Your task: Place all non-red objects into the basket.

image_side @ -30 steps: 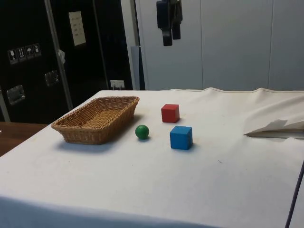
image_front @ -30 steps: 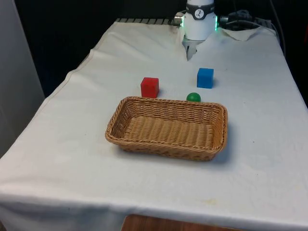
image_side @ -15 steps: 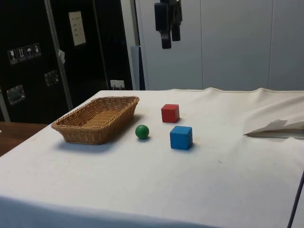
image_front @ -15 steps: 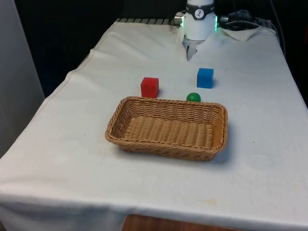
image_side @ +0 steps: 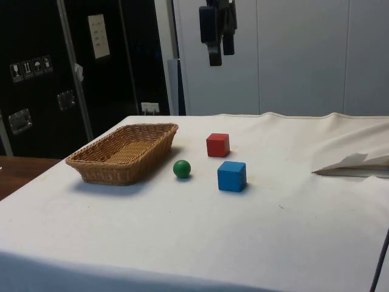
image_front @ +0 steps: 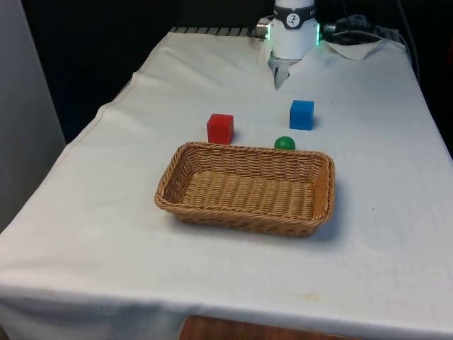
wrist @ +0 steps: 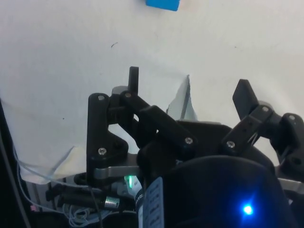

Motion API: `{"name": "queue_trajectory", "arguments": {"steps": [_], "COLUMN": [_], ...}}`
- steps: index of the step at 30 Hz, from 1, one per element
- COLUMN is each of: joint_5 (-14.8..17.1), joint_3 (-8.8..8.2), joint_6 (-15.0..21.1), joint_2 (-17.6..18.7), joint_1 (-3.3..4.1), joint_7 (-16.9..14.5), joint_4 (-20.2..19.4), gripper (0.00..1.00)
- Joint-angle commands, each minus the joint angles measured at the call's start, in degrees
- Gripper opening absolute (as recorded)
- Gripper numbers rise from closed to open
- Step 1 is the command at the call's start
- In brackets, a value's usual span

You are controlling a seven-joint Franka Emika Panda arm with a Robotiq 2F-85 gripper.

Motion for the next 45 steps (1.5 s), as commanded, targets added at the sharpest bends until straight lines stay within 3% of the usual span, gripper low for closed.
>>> {"name": "queue_trajectory", "arguments": {"steps": [1, 28, 33, 45], "joint_5": [0.40, 3.38, 3.32, 4.01], "joint_3": [0.06, 0.06, 0.06, 0.34], "joint_6": [0.11, 0.80, 0.92, 6.65], "joint_2": [-1.03, -9.40, -9.11, -0.29], "joint_1": [0.11, 0.11, 0.06, 0.40], "joint_7": [0.40, 2.06, 1.95, 1.26], "joint_4": [-0.92, -10.20, -10.49, -7.22], "gripper": [1.00, 1.00, 1.00, 1.00]}}
